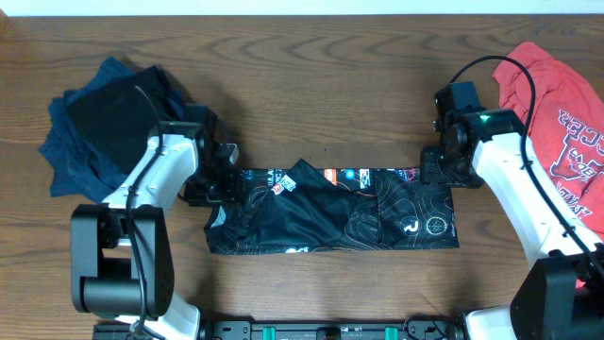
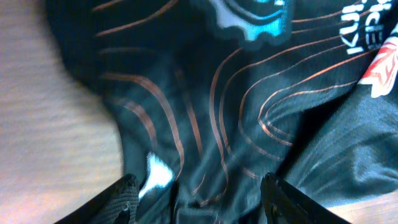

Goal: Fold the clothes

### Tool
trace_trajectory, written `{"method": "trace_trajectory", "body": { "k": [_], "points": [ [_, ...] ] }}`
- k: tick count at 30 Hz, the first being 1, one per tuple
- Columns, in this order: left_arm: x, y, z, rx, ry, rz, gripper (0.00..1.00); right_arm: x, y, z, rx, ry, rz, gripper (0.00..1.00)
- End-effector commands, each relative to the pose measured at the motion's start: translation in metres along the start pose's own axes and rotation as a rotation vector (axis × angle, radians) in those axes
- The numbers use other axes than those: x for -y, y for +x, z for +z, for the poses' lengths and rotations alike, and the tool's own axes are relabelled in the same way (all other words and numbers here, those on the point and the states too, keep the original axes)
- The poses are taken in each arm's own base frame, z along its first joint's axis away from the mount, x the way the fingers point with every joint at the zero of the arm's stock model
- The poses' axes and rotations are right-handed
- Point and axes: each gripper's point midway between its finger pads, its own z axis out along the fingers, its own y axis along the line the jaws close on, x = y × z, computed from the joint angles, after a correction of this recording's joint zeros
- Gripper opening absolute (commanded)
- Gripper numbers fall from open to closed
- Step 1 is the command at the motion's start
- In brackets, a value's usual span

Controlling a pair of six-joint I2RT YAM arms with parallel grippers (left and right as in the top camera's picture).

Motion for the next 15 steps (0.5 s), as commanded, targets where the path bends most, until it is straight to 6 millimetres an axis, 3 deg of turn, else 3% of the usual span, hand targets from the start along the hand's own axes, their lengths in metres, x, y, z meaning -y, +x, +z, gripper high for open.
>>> {"method": "trace_trajectory", "body": {
  "k": [1,7,15],
  "points": [
    [0.003,0.004,0.012,-0.024,0.041,0.042,0.66,0.003,-0.004,-0.004,0.016,0.011,0.021,0.59],
    [-0.010,0.004,0.030,-0.059,-0.009,0.003,0.66,0.003,-0.002,-0.004,0.009,0.010,0.020,0.60],
    [-0.026,0.006,0.030,-0.068,-0.101,-0.059,0.66,0.003,-0.001,-0.004,0.006,0.011,0.020,0.60]
  ]
}}
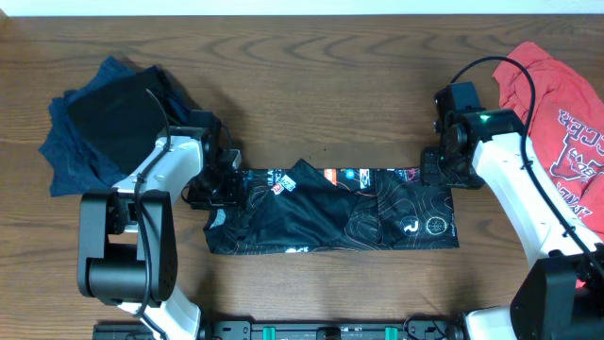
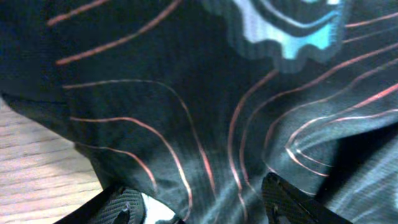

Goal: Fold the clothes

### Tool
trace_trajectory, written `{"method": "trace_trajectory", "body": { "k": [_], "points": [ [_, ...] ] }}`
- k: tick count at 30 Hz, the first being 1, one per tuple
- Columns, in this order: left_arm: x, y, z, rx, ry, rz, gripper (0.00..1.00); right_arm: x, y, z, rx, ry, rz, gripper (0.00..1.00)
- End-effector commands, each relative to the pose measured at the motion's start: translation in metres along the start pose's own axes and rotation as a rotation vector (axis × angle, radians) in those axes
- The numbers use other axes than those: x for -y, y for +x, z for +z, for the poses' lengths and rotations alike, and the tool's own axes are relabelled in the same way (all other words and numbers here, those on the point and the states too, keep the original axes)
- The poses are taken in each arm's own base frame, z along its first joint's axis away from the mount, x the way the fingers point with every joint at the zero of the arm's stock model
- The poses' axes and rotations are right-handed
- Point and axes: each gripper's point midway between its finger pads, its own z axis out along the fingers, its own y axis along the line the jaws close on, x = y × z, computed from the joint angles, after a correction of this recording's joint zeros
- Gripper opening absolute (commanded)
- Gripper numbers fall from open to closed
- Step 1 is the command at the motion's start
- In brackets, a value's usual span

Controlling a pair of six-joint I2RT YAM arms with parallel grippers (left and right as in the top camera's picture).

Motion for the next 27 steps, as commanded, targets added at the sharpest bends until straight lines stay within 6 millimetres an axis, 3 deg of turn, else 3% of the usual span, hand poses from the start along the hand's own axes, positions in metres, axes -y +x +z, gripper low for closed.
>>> {"method": "trace_trajectory", "body": {
  "k": [1,9,17,18,20,27],
  "points": [
    [-0.015,0.007,0.009,-0.038,-0.064,-0.058,0.66,0.003,-0.004,-0.004,0.016,0.009,0.018,0.60],
    [-0.013,0.009,0.003,-0.043,-0.063,-0.059,0.66,0.003,-0.004,-0.004,0.016,0.009,0.018,0.60],
    [-0.009,0.000,-0.026,0.049,-0.063,-0.046,0.70,0.003,-0.003,-0.004,0.014,0.010,0.017,0.60],
    [-0.008,0.001,-0.026,0.049,-0.063,-0.045,0.79,0.003,-0.003,-0.004,0.013,0.010,0.017,0.60],
    [-0.009,0.002,-0.025,0.043,-0.063,-0.046,0.85,0.003,-0.003,-0.004,0.014,0.010,0.017,0.60],
    [-0.009,0.007,-0.011,0.027,-0.051,-0.048,0.88,0.003,-0.003,-0.004,0.012,0.010,0.017,0.60]
  ]
}}
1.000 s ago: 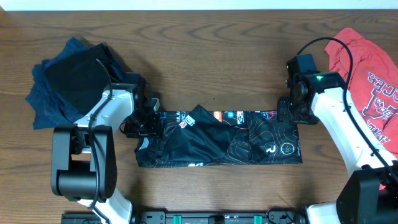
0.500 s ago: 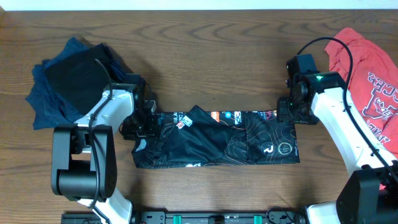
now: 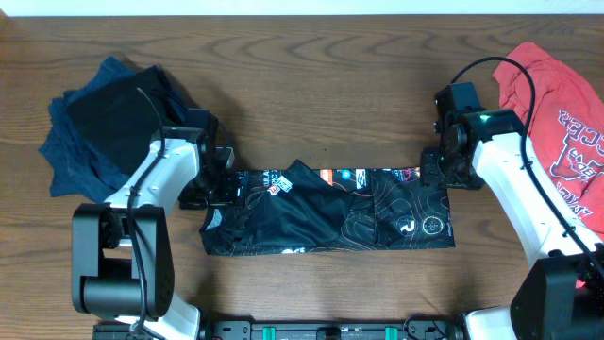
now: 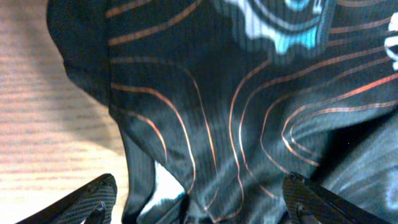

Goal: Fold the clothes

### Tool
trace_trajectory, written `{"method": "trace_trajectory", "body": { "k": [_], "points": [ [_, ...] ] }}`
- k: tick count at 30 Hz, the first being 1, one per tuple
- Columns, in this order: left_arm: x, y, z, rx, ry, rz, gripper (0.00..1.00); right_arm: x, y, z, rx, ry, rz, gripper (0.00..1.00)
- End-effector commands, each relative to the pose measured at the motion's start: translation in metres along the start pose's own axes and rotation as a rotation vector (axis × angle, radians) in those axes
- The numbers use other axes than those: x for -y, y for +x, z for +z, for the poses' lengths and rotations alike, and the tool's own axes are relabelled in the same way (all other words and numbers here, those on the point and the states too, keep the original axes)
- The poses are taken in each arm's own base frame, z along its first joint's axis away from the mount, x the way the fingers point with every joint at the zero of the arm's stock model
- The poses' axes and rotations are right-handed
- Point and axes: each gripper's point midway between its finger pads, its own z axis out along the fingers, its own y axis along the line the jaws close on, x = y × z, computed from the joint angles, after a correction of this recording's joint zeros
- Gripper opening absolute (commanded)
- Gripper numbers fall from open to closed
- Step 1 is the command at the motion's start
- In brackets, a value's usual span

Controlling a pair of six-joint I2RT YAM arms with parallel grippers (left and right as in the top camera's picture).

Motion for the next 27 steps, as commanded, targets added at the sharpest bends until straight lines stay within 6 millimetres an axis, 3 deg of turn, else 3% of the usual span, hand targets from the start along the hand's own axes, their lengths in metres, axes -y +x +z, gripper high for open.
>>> {"method": "trace_trajectory", "body": {
  "k": [1,12,15,17,20,23,27],
  "points": [
    [-0.003,0.005,0.008,-0.016,-0.001,-0.012,0.88,0.003,-0.004,-0.004,0.016,0.009,0.017,0.59],
    [0.017,0.016,0.027,-0.061,0.130,0.002,0.88,0.003,-0.003,-0.004,0.013,0.010,0.017,0.60],
    [0.020,0.021,0.026,-0.081,0.148,-0.011,0.82,0.003,-0.003,-0.004,0.014,0.010,0.017,0.59],
    [0.024,0.023,0.025,-0.091,0.173,-0.014,0.70,0.003,-0.003,-0.004,0.014,0.010,0.017,0.60],
    [0.033,0.024,0.023,-0.095,0.226,-0.017,0.46,0.003,-0.003,-0.004,0.014,0.010,0.017,0.60],
    [0.036,0.022,0.022,-0.091,0.242,-0.017,0.36,0.003,-0.003,-0.004,0.014,0.010,0.017,0.60],
    [0.036,0.021,0.021,-0.084,0.242,-0.017,0.09,0.003,-0.003,-0.004,0.015,0.009,0.018,0.59]
  ]
}}
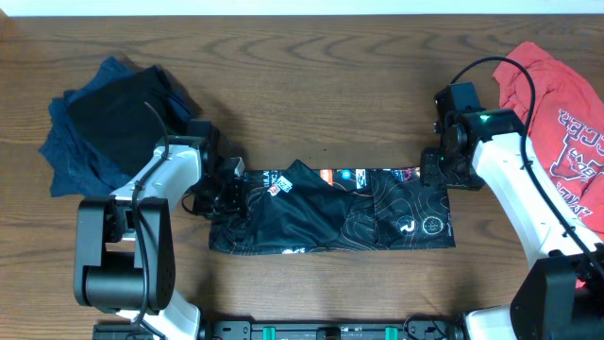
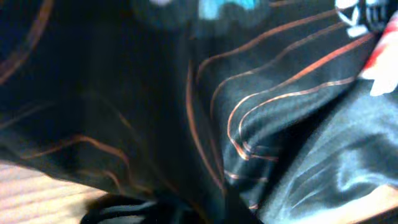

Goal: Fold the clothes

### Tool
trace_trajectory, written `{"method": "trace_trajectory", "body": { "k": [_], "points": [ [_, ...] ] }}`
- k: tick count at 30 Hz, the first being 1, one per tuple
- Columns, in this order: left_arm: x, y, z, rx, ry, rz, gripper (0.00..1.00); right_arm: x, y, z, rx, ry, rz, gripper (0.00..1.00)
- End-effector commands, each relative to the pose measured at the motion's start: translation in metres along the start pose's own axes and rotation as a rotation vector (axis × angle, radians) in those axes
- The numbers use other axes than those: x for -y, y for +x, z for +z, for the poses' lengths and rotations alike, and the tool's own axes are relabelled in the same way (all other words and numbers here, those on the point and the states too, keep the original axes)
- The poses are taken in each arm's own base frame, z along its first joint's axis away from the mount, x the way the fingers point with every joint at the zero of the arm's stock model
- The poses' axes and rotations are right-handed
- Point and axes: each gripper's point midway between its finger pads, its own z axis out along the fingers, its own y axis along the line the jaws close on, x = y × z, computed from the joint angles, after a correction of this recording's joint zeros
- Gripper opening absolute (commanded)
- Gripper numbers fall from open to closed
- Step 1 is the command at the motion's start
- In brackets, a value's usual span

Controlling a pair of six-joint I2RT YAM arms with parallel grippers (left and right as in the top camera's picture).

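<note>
A black patterned shirt [image 1: 340, 212] lies on the table as a long folded band with a raised crease near its left third. My left gripper [image 1: 225, 192] sits on the band's left end. In the left wrist view the black fabric [image 2: 261, 93] with orange contour lines fills the frame, and it bunches into the left gripper [image 2: 186, 208], which is shut on it. My right gripper [image 1: 436, 168] rests at the band's top right corner. Whether its jaws are open or shut does not show.
A heap of dark blue clothes [image 1: 104, 118] lies at the back left, just behind the left arm. A red shirt [image 1: 566, 113] with white lettering is spread at the right edge, under the right arm. The brown wooden table [image 1: 311, 85] stretches behind the band.
My left gripper stood wide open over the shirt's left end. Now it is a little further right and lower, shut on bunched fabric. The right arm has not moved.
My left gripper hovered open over the shirt's left end at first, then sat closer to the cloth. Later its jaws were spread wider and the band lay slightly further left. Now they are shut on the fabric. My right gripper stayed at the top right corner throughout.
</note>
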Motion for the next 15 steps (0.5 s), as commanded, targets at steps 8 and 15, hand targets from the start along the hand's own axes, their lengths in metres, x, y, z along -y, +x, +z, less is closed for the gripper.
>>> {"method": "trace_trajectory", "body": {
  "k": [8,15],
  "points": [
    [-0.024,-0.021,-0.041,0.090,-0.074,-0.085,0.06,0.003,-0.004,-0.004,0.017,0.009,0.015,0.60],
    [-0.066,-0.028,-0.085,0.135,-0.194,-0.193,0.06,0.003,-0.004,-0.004,0.017,0.009,0.015,0.59]
  ]
}}
